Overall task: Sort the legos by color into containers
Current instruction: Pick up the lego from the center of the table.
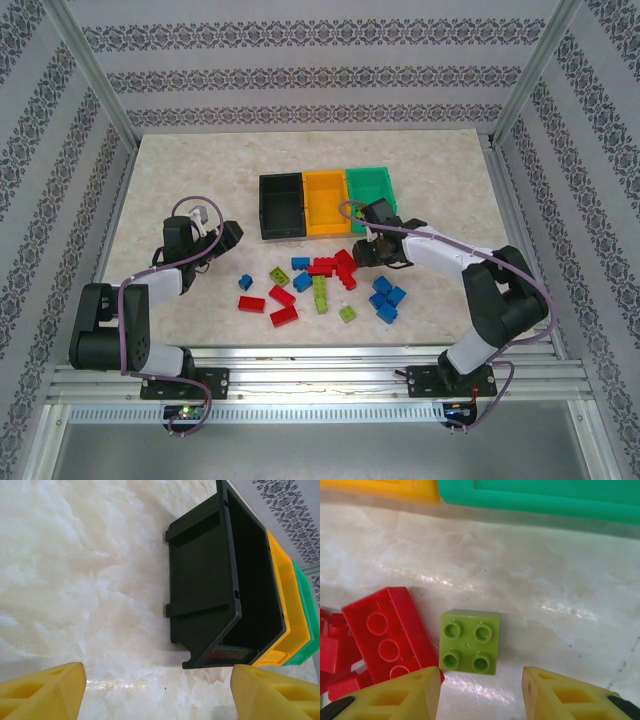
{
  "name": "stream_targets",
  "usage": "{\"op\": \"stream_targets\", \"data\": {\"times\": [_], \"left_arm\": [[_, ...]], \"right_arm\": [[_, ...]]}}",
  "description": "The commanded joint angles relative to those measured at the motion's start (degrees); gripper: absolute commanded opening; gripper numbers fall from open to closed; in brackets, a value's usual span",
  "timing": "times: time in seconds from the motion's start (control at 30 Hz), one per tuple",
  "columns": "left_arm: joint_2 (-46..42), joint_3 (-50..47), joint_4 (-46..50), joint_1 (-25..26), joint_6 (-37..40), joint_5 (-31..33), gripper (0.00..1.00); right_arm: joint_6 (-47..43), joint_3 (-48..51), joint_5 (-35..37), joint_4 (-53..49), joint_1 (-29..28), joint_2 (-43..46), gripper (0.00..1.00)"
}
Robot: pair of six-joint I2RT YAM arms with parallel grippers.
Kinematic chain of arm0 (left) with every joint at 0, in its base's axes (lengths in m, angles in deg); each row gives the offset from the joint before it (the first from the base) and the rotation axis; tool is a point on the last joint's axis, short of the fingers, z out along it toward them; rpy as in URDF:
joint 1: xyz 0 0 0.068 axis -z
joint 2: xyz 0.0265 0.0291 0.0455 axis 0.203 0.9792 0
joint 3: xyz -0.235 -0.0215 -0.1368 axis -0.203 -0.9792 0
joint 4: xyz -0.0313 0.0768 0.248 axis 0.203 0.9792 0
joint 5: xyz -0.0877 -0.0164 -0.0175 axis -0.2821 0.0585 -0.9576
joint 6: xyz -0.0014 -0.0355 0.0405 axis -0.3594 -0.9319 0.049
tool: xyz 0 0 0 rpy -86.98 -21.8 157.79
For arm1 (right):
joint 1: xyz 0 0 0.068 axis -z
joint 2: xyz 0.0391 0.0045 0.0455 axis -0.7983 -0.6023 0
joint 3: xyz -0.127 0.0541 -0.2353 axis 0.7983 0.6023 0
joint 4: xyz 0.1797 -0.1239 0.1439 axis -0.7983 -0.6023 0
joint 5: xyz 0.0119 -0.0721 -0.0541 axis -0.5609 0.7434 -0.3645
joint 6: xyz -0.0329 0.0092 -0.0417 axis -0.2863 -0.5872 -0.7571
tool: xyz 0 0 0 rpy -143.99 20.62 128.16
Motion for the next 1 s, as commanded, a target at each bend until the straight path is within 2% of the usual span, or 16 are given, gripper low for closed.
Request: {"op": "stream_targets", "data": {"times": [0.0, 0.23, 0.47, 0.67, 0.83, 0.97], "left_arm": [[0.44, -0.70, -2.23, -0.54, -0.24, -0.54, 0.76], [0.22, -0.37, -1.48, -0.59, 0.17, -0.49, 0.77], [-0.42, -0.08, -0.28, -0.53, 1.05, 0.29, 0.77], [-0.33, -0.02, -0.18, -0.58, 1.01, 0.16, 0.77], [-0.48, 0.05, -0.02, -0.60, 1.09, 0.18, 0.77], [-0.48, -0.01, -0.01, -0.55, 1.07, 0.17, 0.77]], "right_arm": [[1.37, -1.56, -1.00, 2.05, -0.31, -2.67, 0.47], [1.63, -2.71, 1.73, 2.81, -0.32, -6.62, 0.47], [1.01, -1.59, 2.65, 2.71, 0.49, -6.00, 0.44], [1.03, 0.25, 2.45, 2.55, 1.82, -1.94, 0.31], [0.92, -1.23, 1.74, 1.13, 2.84, 3.01, 0.31], [0.57, -5.44, -0.48, 0.92, 5.83, 5.06, 0.31]]}}
